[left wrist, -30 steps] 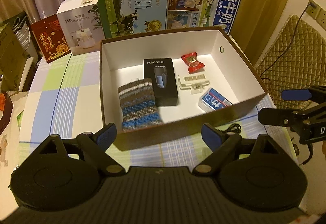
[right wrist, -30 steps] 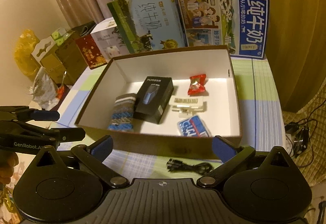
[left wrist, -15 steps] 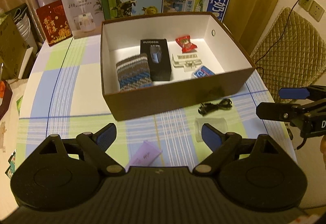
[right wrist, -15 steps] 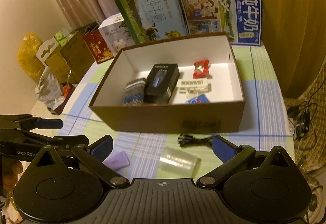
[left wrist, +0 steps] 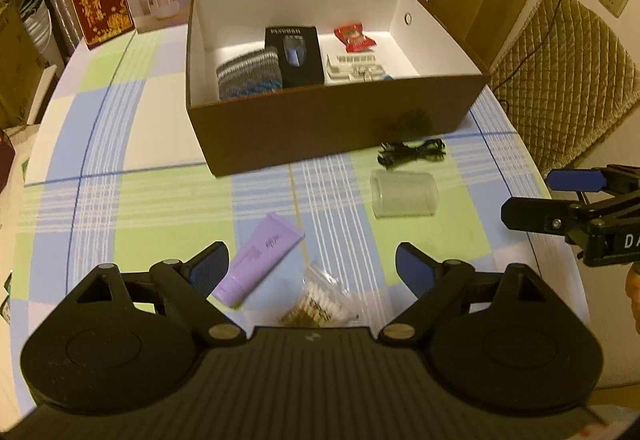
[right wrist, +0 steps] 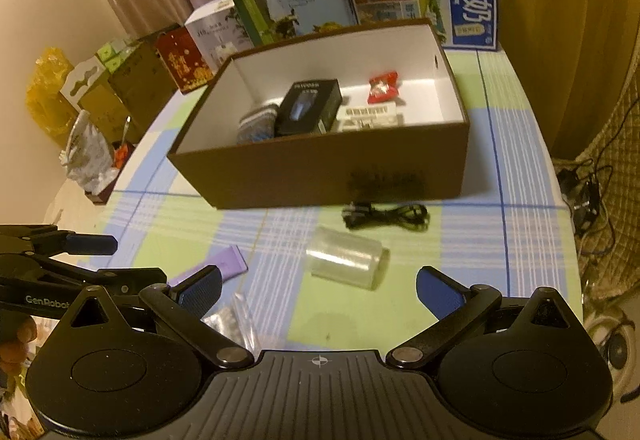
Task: Organize objects
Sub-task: 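Withdraw both tools from the box toward the cotton-swab bag and cable, then grasp the clear cotton-swab bag with the left tool and lift it, then grasp the black USB cable with the right tool while the left tool holds the swab bag, then carry the swab bag with the left tool while the right tool carries the cable over the box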
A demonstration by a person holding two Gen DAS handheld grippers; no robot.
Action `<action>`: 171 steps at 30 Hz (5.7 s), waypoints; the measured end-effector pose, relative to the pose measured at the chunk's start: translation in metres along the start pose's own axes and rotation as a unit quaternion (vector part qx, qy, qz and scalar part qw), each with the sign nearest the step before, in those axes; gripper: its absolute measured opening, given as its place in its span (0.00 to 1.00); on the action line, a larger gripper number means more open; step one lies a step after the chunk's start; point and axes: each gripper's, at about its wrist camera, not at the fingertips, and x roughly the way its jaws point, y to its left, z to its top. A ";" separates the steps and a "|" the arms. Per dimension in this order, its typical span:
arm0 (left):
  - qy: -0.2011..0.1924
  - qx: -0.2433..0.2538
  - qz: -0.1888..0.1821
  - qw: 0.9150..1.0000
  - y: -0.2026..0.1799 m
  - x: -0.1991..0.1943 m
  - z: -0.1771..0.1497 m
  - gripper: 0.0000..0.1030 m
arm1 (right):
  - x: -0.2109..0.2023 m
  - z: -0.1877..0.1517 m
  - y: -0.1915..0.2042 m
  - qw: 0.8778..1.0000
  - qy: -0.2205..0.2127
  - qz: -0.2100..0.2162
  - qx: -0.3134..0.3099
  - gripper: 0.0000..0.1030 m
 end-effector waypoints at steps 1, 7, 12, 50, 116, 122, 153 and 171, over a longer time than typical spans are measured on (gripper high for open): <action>0.004 0.000 -0.002 1.000 0.000 0.001 -0.003 0.86 | 0.000 -0.003 0.000 1.000 0.002 -0.002 0.000 0.98; 0.019 -0.002 -0.006 1.000 0.001 0.007 -0.019 0.86 | 0.002 -0.019 0.000 1.000 0.008 -0.010 0.003 0.98; 0.025 -0.003 -0.010 1.000 0.003 0.010 -0.030 0.86 | 0.004 -0.030 -0.001 1.000 0.015 -0.013 0.013 0.98; 0.042 0.119 -0.015 0.992 -0.007 0.084 -0.074 0.79 | 0.028 -0.070 -0.029 0.994 0.074 -0.043 0.067 0.98; -0.023 -0.076 0.073 0.994 0.109 0.071 0.019 0.20 | 0.179 0.030 -0.047 0.994 0.008 -0.107 0.016 0.98; -0.020 -0.084 0.077 0.993 0.117 0.073 0.021 0.20 | 0.193 0.028 -0.045 0.992 0.016 -0.124 0.007 0.98; -0.057 -0.064 0.046 0.995 0.091 0.043 0.035 0.20 | 0.096 0.027 -0.019 0.995 -0.028 -0.097 -0.024 0.91; -0.094 -0.026 0.011 0.995 0.053 0.018 0.057 0.20 | 0.036 0.049 0.000 0.994 -0.092 -0.049 -0.022 0.91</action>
